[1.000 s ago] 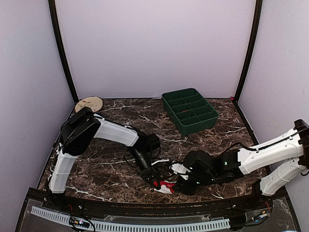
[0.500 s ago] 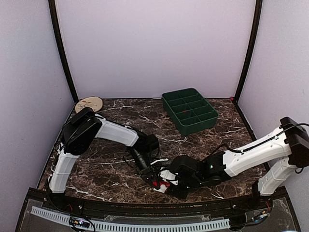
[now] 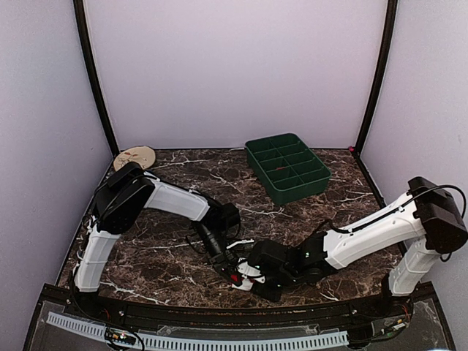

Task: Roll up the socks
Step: Roll the sock at the center of the board.

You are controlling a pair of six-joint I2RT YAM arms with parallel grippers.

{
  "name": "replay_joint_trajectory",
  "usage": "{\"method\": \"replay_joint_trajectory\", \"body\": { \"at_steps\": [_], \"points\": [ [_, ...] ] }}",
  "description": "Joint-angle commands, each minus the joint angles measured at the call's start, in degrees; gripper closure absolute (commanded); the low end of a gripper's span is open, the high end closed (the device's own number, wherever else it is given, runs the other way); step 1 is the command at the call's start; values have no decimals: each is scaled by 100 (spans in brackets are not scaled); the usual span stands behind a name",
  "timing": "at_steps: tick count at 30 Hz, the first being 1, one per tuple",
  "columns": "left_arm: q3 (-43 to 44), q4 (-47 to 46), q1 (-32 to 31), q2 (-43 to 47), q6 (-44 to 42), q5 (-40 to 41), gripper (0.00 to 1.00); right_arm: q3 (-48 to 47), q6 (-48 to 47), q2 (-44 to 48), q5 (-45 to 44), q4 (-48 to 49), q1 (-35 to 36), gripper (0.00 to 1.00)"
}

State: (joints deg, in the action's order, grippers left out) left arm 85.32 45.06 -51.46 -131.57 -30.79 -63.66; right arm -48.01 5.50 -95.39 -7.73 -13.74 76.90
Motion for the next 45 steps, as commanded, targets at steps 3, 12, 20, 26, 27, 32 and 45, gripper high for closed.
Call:
{"method": "replay_joint_trajectory", "body": {
  "at_steps": [3, 12, 20, 26, 27, 32, 45],
  "points": [
    [34, 125, 40, -108, 58, 193, 85, -95, -25, -243, 96, 12, -24, 72],
    [-35, -33, 141, 65, 363, 597, 56, -31, 95, -298, 601, 32, -216, 98],
    [-276, -241, 478, 370, 645, 716, 1, 18, 190, -230, 1077, 68, -338, 100],
    [-761, -937, 706, 840, 1083, 1087, 1, 167, 347, -101, 1535, 181, -516, 100],
    [-850, -1069, 741, 911, 1167, 1163, 1, 192, 367, -83, 1578, 193, -543, 100],
    [-1188, -1440, 787, 1117, 1317, 1532, 1, 330, 473, 99, 1687, 254, -604, 100],
    [-2554, -3390, 804, 2211, 2097, 3056, 1, 732, 850, 1013, 2047, 323, -846, 100]
  ]
}}
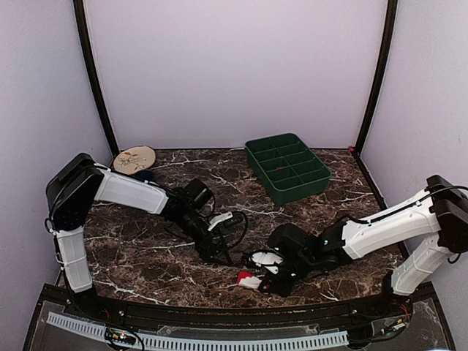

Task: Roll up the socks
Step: Roll the sock at the center of the board.

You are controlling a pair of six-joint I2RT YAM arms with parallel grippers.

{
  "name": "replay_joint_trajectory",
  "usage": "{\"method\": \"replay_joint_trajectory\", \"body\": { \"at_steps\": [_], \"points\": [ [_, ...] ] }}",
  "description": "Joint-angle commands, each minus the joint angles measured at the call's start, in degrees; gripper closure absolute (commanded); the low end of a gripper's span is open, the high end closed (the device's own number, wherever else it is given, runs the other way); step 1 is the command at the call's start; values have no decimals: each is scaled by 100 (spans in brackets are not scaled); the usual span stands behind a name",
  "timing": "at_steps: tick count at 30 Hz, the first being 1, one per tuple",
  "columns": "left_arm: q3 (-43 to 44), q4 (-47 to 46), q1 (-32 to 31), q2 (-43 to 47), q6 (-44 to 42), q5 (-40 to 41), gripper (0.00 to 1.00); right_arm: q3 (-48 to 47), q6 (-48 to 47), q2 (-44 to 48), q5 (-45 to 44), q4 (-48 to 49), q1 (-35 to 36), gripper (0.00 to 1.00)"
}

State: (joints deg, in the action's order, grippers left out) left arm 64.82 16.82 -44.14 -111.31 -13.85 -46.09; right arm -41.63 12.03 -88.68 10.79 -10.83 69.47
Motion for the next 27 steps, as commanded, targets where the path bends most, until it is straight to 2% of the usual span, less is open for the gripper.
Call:
{"method": "replay_joint_trajectory", "body": {
  "at_steps": [1, 7, 13, 22, 27],
  "points": [
    [-603, -721, 72, 289, 435, 1387, 1, 109, 221, 402, 217, 29, -127, 100],
    [-1476, -2136, 7, 1219, 570, 1724, 1, 150, 392, 647, 629, -25, -331, 100],
    [-2356, -3214, -555, 2320, -47, 1994, 1, -17, 534, 721, 1376, -111, -706, 100],
    [-2280, -2933, -1294, 3079, -659, 2309, 1, -620, 511, 550, 1853, -516, -898, 100],
    [-2268, -2790, -1629, 3203, -1070, 2785, 1, -888, 582, 405, 2063, -598, -929, 100]
  ]
}}
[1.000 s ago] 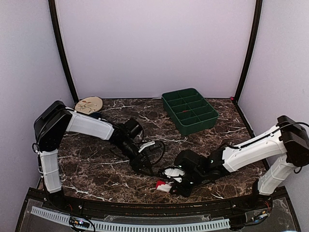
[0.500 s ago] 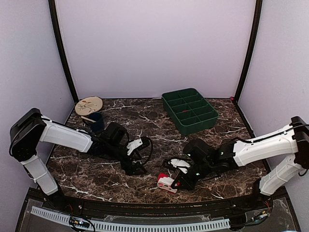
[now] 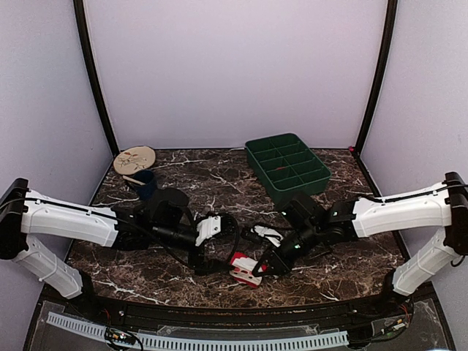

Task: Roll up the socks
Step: Roll the sock at the center of the board, then pass from the right arm to the left

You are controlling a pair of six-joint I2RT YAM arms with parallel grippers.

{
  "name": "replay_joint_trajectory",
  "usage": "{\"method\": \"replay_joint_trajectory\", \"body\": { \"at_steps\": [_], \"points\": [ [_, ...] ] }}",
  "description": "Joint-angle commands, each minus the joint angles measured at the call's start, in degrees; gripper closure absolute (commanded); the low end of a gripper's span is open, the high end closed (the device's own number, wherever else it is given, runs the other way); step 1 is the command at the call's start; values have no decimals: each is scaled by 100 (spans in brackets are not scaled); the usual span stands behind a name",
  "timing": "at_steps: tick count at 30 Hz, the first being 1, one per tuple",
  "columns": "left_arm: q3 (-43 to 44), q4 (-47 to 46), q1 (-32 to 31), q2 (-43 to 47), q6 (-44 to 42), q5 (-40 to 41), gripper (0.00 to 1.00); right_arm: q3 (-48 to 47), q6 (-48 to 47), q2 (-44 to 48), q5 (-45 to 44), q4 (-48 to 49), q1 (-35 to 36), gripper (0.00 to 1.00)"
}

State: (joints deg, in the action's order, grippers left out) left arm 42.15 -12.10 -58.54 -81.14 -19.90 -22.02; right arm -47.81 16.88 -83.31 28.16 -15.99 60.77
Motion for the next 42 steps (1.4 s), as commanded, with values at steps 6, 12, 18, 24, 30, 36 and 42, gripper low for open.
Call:
{"method": "replay_joint_trajectory", "body": {
  "at_steps": [6, 12, 18, 24, 30, 36, 42],
  "points": [
    [15, 205, -451, 257, -857, 504, 1, -518, 239, -274, 522, -80, -66, 100],
    [195, 483, -653, 99, -1358, 723, 1, -741, 376, -397, 798, -35, -66, 100],
    [299, 508, -711, -27, -1629, 1019, 1, -983, 327, -529, 958, -251, -66, 100],
    [595, 787, -711, -251, -1900, 1143, 2, -1116, 286, -603, 1090, -377, -66, 100],
    [751, 995, -711, -417, -2037, 1177, 5, -1299, 186, -675, 1187, -613, -66, 100],
    [1027, 1303, -711, -591, -2121, 1064, 18, -1376, 78, -761, 1248, -781, -66, 100],
    [1182, 1499, -711, -693, -2134, 1033, 34, -1338, 69, -766, 1297, -790, -61, 100]
  ]
}}
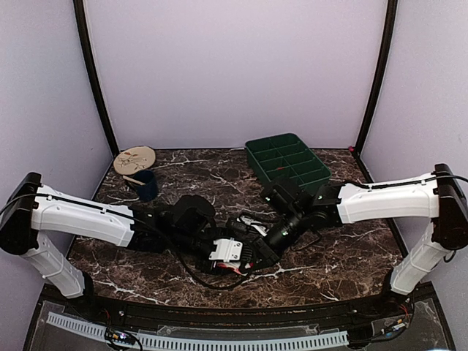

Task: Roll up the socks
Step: Pass from the right arm to the left

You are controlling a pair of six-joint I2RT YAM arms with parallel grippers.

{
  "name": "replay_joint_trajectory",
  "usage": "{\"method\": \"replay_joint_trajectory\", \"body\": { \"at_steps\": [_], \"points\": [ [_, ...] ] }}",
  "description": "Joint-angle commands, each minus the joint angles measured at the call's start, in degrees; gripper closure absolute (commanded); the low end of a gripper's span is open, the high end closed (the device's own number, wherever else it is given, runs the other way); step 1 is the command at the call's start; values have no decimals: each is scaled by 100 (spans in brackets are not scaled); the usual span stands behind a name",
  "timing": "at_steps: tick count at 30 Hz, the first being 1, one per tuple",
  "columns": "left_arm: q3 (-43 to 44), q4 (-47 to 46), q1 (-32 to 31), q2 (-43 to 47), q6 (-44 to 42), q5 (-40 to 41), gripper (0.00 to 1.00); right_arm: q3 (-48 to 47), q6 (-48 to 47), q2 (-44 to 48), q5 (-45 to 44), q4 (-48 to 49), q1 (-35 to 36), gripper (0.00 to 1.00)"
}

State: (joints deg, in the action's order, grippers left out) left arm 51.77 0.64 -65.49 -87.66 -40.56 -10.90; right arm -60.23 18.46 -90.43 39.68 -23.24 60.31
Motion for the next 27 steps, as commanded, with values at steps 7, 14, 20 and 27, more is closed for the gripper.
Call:
{"method": "replay_joint_trajectory", "body": {
  "at_steps": [7, 14, 20, 27],
  "points": [
    [306, 368, -16, -110, -87, -50, 54, -57, -70, -52, 149, -65, -35, 100],
    [378, 530, -16, -132, -98, 61, 60, -18, -70, -51, 151, -114, -55, 100],
    [506, 772, -16, -217, -88, 11, 67, -40, -61, -205, 168, -140, -72, 100],
    [353, 493, -16, -75, -47, 339, 1, -93, -96, -257, 183, -185, -88, 100]
  ]
}}
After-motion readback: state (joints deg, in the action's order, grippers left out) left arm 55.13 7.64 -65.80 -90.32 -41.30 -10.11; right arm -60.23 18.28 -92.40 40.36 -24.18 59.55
